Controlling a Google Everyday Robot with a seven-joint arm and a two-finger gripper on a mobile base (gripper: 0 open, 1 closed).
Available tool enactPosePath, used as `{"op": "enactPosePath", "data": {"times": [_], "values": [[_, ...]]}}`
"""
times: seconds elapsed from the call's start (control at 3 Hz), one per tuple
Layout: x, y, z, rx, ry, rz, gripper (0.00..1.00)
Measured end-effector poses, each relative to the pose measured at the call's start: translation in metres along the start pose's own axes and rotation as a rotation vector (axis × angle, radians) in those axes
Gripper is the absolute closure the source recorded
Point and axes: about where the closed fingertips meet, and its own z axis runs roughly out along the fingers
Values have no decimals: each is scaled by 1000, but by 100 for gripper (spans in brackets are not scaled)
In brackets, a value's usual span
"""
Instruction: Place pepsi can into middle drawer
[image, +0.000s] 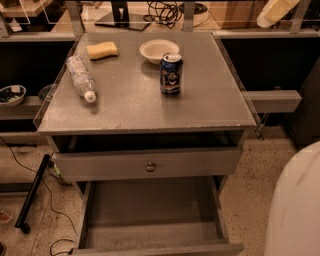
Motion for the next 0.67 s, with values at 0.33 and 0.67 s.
{"op": "enactPosePath", "data": {"times": [0.33,0.67], "values": [[0,0,0,0,0,0,0],[-2,-4,8,3,-27,13,0]]}}
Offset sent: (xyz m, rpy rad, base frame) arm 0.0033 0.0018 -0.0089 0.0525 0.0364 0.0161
